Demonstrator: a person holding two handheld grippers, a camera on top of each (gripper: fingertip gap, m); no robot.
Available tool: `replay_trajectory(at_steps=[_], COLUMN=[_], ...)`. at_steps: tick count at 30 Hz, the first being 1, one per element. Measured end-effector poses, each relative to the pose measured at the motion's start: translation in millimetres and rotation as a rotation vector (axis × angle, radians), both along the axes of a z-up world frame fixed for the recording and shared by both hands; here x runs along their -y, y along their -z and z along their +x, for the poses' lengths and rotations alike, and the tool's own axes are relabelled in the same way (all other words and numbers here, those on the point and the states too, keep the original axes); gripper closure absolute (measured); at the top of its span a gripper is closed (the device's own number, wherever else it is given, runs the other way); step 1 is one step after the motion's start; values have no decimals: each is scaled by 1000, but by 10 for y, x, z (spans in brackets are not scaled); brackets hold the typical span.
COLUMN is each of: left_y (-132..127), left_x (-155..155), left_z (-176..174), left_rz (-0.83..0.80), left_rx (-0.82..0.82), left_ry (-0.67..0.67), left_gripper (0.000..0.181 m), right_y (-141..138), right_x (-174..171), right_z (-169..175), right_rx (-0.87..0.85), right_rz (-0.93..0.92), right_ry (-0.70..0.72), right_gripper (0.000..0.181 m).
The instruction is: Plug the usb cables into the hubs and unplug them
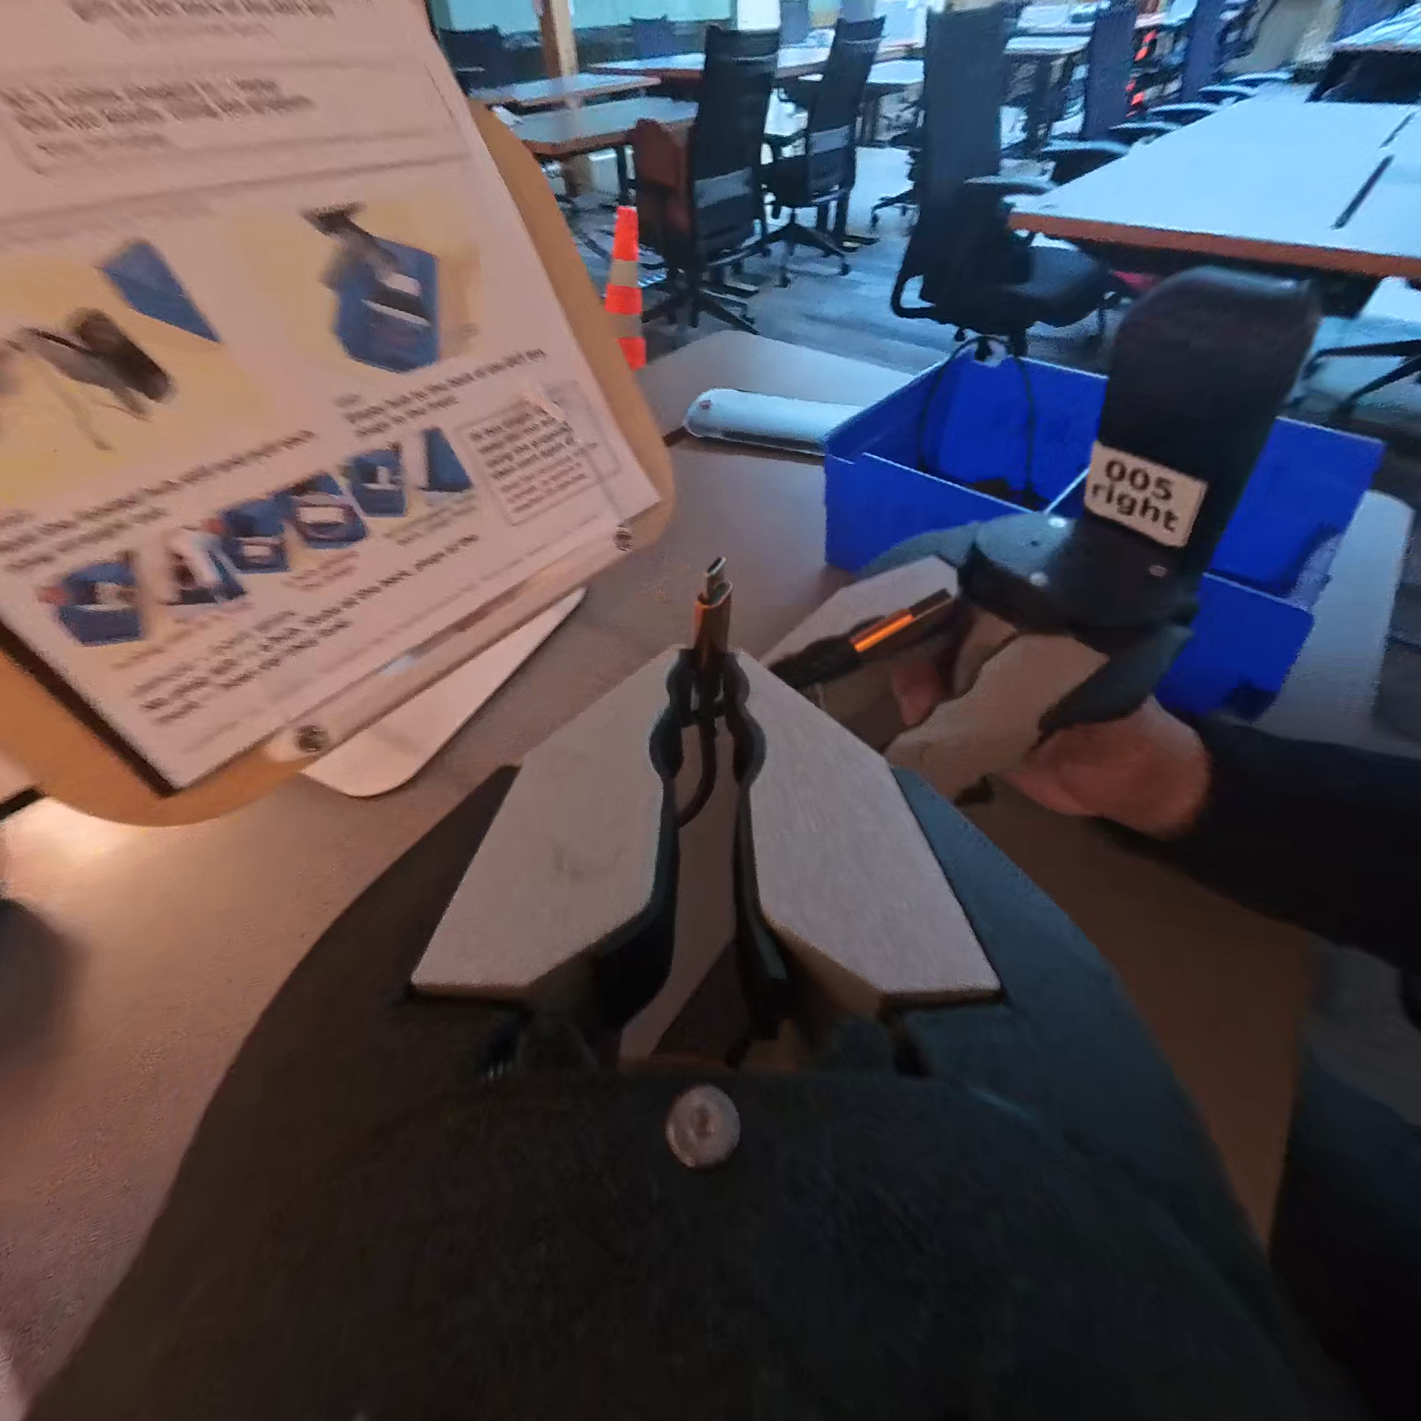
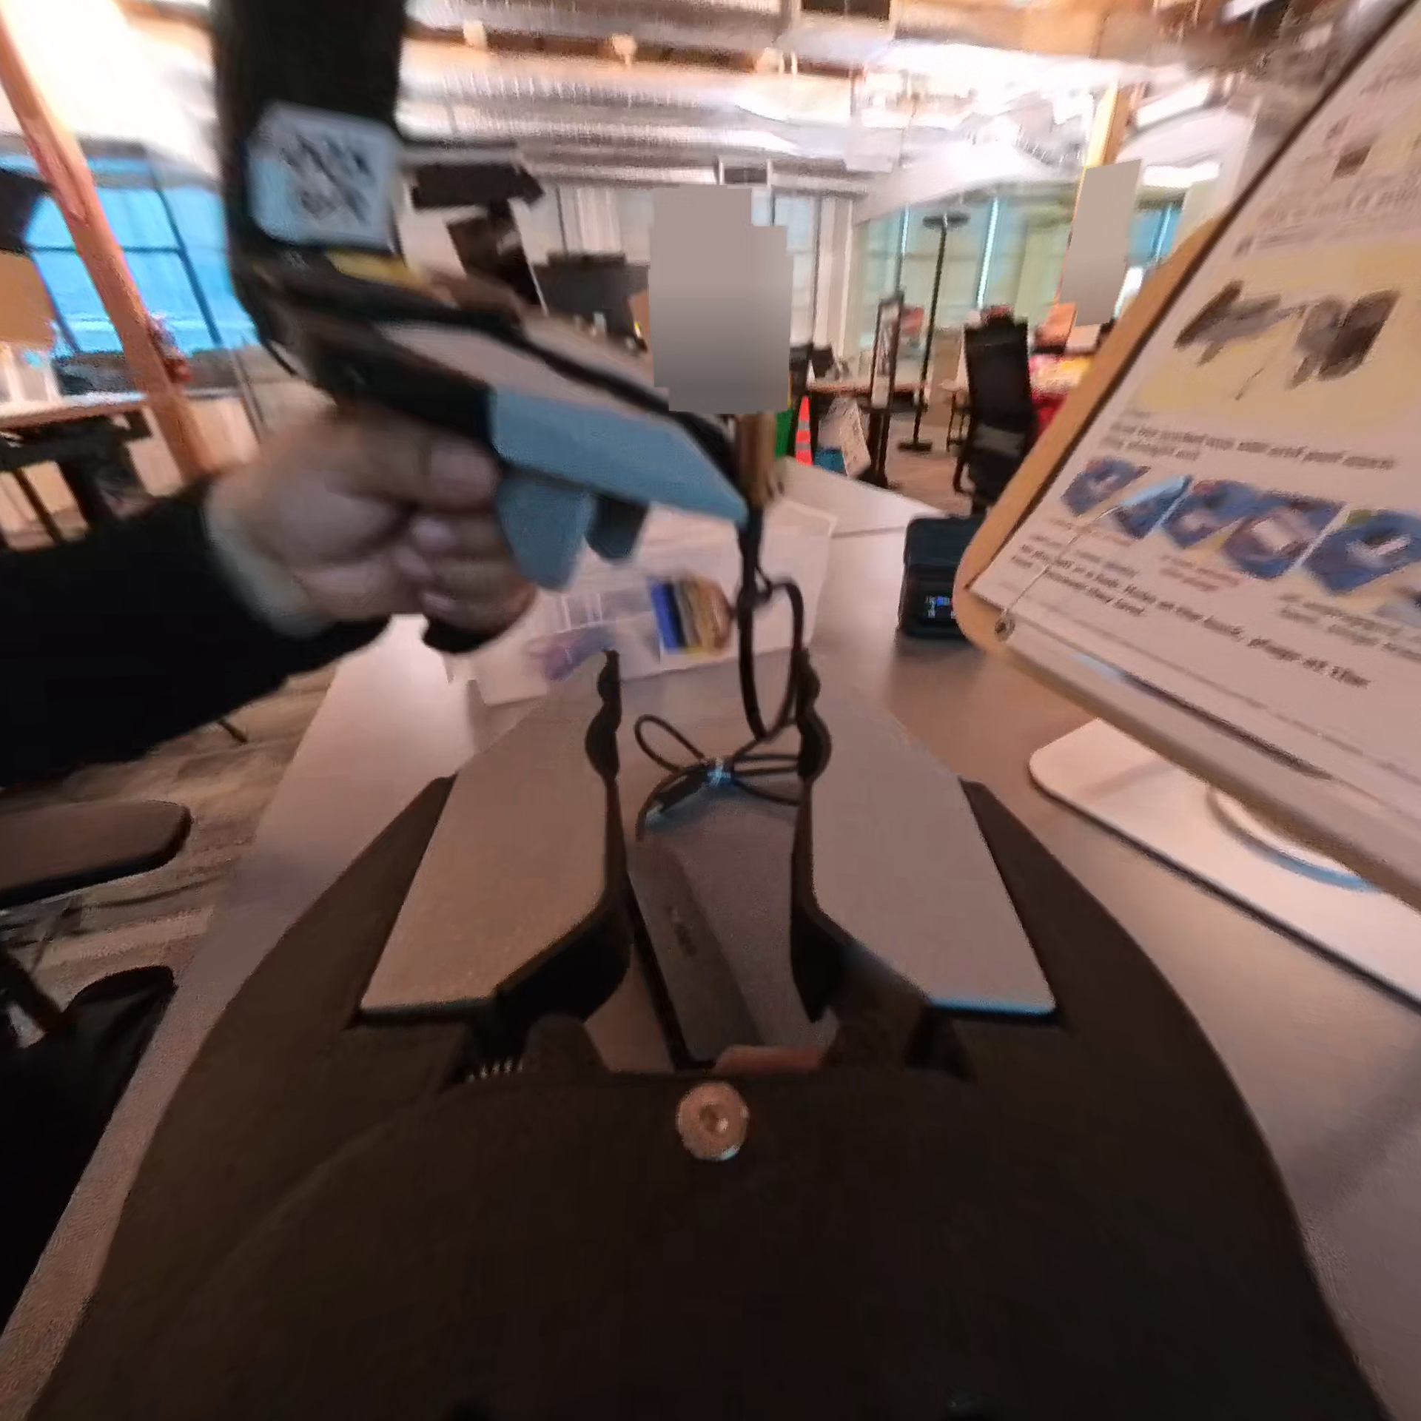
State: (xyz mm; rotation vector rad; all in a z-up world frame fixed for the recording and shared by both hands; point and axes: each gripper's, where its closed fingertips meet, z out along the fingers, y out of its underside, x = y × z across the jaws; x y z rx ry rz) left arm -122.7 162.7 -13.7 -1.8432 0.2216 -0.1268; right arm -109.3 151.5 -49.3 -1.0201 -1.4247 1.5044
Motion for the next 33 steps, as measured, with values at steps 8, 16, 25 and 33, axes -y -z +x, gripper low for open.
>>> replay_trajectory(at_steps=[8, 16, 25, 33], left_y=[341, 1457, 1803, 1394], left_x=[-196, 231, 326, 228], left_z=[-76, -101, -102, -194], left_rz=[9, -398, -410, -211], left_rx=[142, -292, -418, -283], left_ry=[1, 181, 280, 205], left_gripper=[173, 120, 153, 172], right_y=[-172, -150, 116, 708], right_x=[-304, -840, -1141, -949], right_z=[129, 266, 354, 212], right_rx=[-55, 33, 248, 519], right_rz=[119, 210, 331, 256], right_ry=[225, 556, 678, 465], right_gripper=[179, 178, 178, 162])
